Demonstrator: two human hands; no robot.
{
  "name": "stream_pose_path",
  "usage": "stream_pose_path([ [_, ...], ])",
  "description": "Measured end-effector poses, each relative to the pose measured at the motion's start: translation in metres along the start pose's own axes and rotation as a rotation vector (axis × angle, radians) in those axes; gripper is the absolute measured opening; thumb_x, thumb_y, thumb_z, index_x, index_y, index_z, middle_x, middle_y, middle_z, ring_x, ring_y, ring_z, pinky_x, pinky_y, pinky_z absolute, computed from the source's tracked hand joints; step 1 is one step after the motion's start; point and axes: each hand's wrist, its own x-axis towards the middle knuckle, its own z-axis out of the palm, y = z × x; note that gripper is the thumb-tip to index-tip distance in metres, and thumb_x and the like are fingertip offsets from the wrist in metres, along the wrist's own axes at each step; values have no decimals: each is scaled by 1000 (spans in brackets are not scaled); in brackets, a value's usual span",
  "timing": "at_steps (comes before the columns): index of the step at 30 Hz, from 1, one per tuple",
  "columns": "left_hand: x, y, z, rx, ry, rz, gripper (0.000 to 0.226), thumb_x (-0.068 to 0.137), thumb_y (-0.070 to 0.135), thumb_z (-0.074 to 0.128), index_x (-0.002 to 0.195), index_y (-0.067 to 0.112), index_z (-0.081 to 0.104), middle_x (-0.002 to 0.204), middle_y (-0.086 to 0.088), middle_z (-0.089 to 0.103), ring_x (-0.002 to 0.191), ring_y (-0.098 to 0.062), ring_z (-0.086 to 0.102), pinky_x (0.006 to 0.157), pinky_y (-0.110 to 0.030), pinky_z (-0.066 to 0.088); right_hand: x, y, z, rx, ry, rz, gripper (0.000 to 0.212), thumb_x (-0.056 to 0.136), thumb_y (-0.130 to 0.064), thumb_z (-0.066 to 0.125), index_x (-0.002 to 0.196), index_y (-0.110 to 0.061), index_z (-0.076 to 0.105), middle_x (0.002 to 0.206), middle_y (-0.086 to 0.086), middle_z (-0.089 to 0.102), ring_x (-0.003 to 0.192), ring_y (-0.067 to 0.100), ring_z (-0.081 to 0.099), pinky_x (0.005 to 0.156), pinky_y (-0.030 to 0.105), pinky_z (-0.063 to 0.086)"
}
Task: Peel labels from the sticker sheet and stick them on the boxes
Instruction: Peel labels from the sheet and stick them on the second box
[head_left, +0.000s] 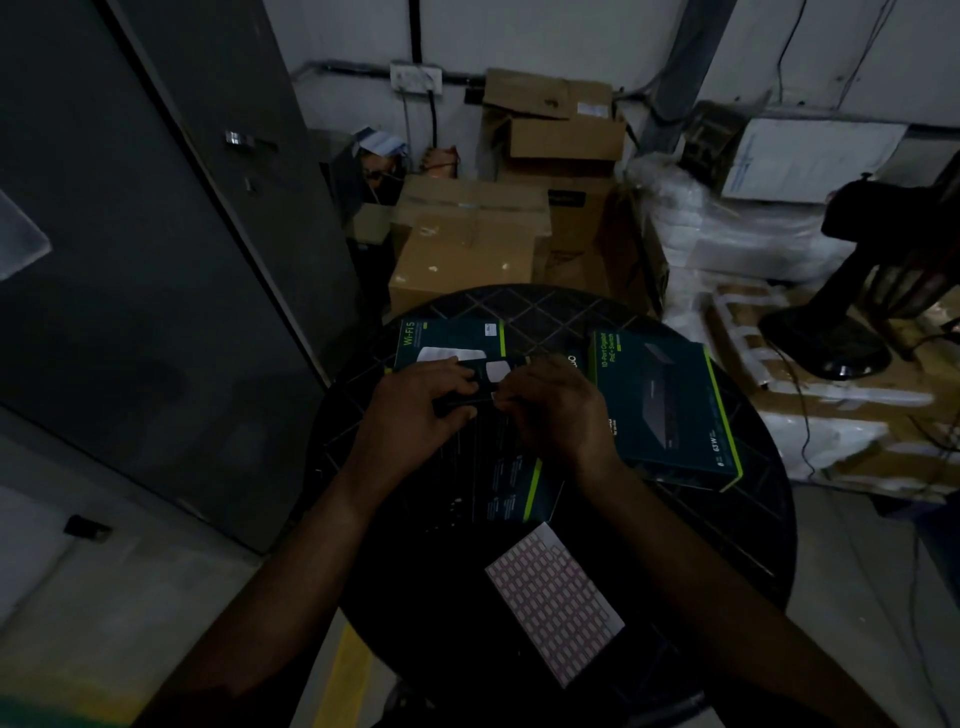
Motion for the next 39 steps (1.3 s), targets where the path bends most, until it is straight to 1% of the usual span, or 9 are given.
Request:
stream_pose_path([
  [10, 1, -3, 2, 28, 3, 45, 29, 74, 14, 85, 101, 16, 76, 114, 4, 72, 116, -9, 60, 102, -31, 47, 4, 14, -7, 94, -48, 24, 16, 83, -40, 75, 87, -25, 80, 93, -11, 77, 87, 9, 69, 81, 23, 51],
  [14, -10, -18, -9, 195, -32, 103, 34, 83, 29, 77, 116, 32, 72, 125, 18, 65, 127, -16, 46, 104, -31, 39, -2, 30, -26, 202, -118, 229, 15, 78, -46, 71, 92, -44, 76, 107, -11, 72, 99, 9, 65, 83, 37, 57],
  [17, -20, -28, -14, 44, 51, 10, 34, 77, 29, 81, 110, 33, 74, 123, 20, 65, 131, -17, 44, 107, -27, 38, -3, 30, -27, 387, -88, 342, 13, 75, -48, 66, 83, -56, 72, 104, 7, 71, 99, 28, 69, 85, 51, 57],
  [20, -20, -29, -12, -40, 108, -1, 31, 72, 23, 85, 101, 25, 77, 117, 12, 69, 129, -16, 51, 106, -28, 43, -2, 34, -35, 331, -165, 314, 22, 78, -43, 71, 93, -59, 69, 110, -5, 72, 103, 16, 69, 86, 45, 58],
  [23, -22, -37, -14, -190, 118, -58, 27, 71, 22, 85, 96, 21, 78, 115, 7, 71, 129, -12, 53, 106, -30, 45, -9, 37, -42, 269, -89, 295, 30, 72, -24, 87, 98, -35, 76, 106, -18, 71, 102, -4, 64, 89, 29, 57],
  [26, -21, -43, -18, -359, 101, -136, 20, 67, 18, 84, 86, 22, 79, 109, 6, 74, 127, -15, 56, 104, -39, 49, -8, 40, -43, 234, -44, 284, 23, 69, -22, 90, 90, -22, 79, 103, -12, 74, 98, -2, 67, 86, 23, 57],
  [32, -26, -43, -19, -211, 185, -137, 25, 72, 19, 81, 94, 29, 76, 134, 8, 60, 134, -9, 46, 107, -23, 40, -19, 50, -42, 486, 96, 411, 16, 76, -2, 82, 91, -8, 78, 111, 5, 73, 104, 13, 71, 84, 29, 60],
  [35, -33, -37, -10, -407, 230, -241, 26, 75, 0, 78, 94, 18, 76, 135, 3, 58, 122, -1, 56, 92, -15, 48, -20, 60, -44, 498, 51, 410, 15, 79, -2, 80, 92, -10, 79, 111, 2, 74, 105, 11, 71, 88, 28, 59],
  [39, -35, -41, -7, -647, 273, -293, 33, 76, -13, 71, 80, 19, 77, 116, 14, 70, 118, -3, 61, 92, -15, 48, -21, 69, -44, 499, 62, 418, 8, 77, 0, 82, 83, -5, 78, 106, 5, 76, 103, 13, 72, 91, 33, 59],
])
